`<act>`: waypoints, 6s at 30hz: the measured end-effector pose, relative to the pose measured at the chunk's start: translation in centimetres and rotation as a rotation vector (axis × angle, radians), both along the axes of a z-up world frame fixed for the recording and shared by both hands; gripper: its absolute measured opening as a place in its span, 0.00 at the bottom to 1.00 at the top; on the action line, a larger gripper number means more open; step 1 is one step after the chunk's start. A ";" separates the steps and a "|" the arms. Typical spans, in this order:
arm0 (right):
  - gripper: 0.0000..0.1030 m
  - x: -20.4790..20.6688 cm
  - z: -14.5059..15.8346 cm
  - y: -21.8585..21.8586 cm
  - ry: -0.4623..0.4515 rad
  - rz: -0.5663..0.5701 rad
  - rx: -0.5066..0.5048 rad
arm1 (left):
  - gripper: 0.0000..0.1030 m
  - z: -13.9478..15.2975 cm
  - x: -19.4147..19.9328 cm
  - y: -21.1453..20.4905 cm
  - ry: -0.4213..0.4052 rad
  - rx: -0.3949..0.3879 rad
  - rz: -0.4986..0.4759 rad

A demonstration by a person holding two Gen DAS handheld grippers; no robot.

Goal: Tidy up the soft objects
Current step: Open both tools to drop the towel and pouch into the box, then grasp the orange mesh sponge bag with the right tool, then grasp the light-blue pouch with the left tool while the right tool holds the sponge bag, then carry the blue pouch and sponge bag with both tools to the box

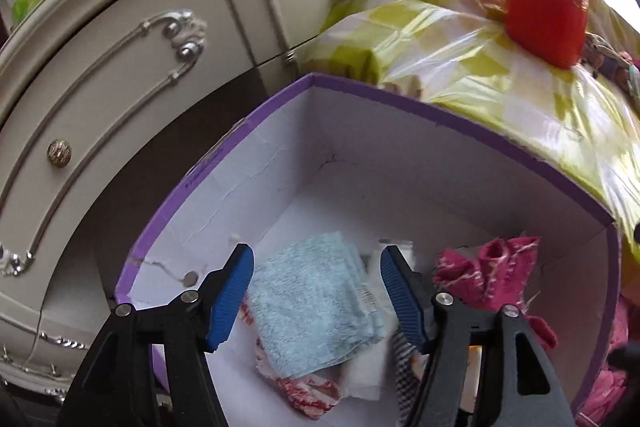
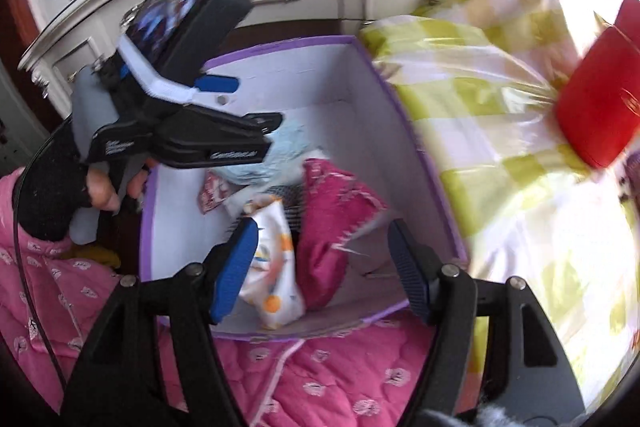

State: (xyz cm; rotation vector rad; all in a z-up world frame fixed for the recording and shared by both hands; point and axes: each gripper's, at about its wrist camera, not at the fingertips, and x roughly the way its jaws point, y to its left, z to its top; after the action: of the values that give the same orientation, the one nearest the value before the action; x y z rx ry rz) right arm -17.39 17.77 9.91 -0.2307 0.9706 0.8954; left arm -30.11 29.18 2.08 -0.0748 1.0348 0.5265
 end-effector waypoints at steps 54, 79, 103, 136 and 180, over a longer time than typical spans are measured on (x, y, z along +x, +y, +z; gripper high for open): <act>0.12 3.0 -8.4 -42.3 0.083 -1.035 -0.022 | 1.00 -3.0 43.4 -39.7 -0.040 -0.181 -0.682; 0.40 2.9 -8.1 -41.9 0.076 -0.986 0.014 | 0.68 -1.5 22.7 -34.7 -0.114 -0.207 -0.888; 0.04 1.4 -7.4 -38.6 0.123 -1.021 -0.013 | 0.30 -0.8 22.2 -30.3 -0.205 -0.355 -0.694; 0.16 -1.5 -6.3 -35.9 0.234 -0.950 0.087 | 0.32 -0.6 20.0 -30.6 -0.176 -0.289 -0.717; 0.16 7.4 -0.3 -11.1 0.535 -0.317 0.661 | 0.32 4.6 6.2 -8.2 -0.248 -0.310 -0.318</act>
State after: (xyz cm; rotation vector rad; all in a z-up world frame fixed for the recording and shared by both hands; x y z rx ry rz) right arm -10.03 6.71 9.65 0.7393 1.0989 0.9498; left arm -23.89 20.99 6.64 -0.2394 0.8562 0.0623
